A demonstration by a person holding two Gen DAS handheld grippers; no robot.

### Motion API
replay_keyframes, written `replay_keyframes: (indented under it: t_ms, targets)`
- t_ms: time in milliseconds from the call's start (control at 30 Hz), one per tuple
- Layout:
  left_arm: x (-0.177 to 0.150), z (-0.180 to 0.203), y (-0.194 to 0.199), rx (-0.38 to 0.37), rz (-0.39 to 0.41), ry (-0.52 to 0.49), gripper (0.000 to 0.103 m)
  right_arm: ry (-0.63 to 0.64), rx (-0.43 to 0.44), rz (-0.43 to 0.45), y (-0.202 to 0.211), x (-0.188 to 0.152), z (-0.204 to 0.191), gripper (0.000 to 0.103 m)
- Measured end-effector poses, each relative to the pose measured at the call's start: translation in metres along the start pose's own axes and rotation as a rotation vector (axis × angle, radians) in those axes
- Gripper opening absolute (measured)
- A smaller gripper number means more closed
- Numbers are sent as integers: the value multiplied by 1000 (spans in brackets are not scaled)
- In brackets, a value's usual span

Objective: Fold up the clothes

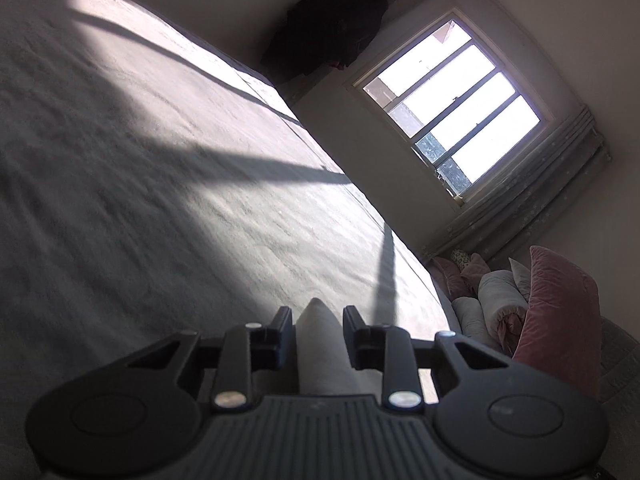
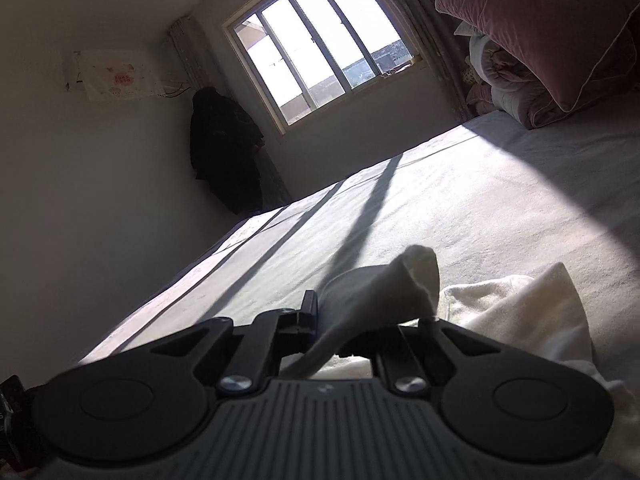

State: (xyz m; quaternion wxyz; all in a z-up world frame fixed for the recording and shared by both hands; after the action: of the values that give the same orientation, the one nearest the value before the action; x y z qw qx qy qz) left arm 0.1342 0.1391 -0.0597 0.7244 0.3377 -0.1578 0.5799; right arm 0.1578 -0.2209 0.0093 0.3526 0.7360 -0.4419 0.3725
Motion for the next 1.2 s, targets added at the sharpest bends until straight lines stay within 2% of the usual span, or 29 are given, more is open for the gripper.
replay_keyframes:
  t_ms: [133, 267, 333, 433, 467, 500, 567, 600, 633, 700, 767, 1100, 1133, 1200]
  targets:
    - [-9, 13, -8, -35, -50, -71, 24, 42, -43, 72, 9, 10, 6, 10]
    - [-19, 23, -18, -49, -123, -148, 24, 47, -118, 81, 10, 15, 24, 10]
    - [-23, 28, -20, -27, -145, -193, 25, 55, -154, 82, 10, 16, 30, 10]
    - [-20, 30, -14, -12, -108, -206, 27, 64, -192, 70, 10, 15, 36, 10]
    - [-17, 33, -10, -22, -99, -219, 30, 62, -197, 60, 8, 14, 38, 10]
    - [-13, 36, -5, -33, -90, -234, 39, 61, -202, 51, 7, 13, 39, 10]
    - [-6, 42, 4, -54, -73, -263, 49, 66, -199, 36, 5, 10, 36, 10]
    - [-2, 46, 9, -65, -64, -277, 52, 68, -197, 29, 4, 8, 35, 10]
    - [-1, 49, 11, -69, -76, -305, 55, 72, -196, 22, 3, 7, 34, 10]
    - [-3, 60, 12, -83, -128, -410, 67, 80, -192, 20, 3, 6, 32, 10]
    - [-13, 68, 7, -86, -192, -516, 67, 72, -191, 14, 3, 6, 33, 10]
    - [-15, 54, -5, -116, -177, -405, 66, 103, -217, -19, 2, 3, 31, 10]
    - [-16, 53, -8, -97, -187, -412, 66, 115, -223, -26, 1, 1, 30, 10]
    - [-26, 54, -18, -4, -218, -483, 62, 139, -242, -46, -1, -2, 30, 10]
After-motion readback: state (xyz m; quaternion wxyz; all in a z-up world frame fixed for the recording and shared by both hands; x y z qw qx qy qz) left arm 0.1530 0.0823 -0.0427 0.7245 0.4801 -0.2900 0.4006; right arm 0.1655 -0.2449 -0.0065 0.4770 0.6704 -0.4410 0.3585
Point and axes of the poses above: each gripper's, at about its wrist camera, not at the fingertips, and y roughly against the way its jaws point, z to its right, x to its top, the point moved 2 cm from there along -y, roughly the way its jaws point, and after that the axes turned 1 degree about -z, right-handed, at the moved point
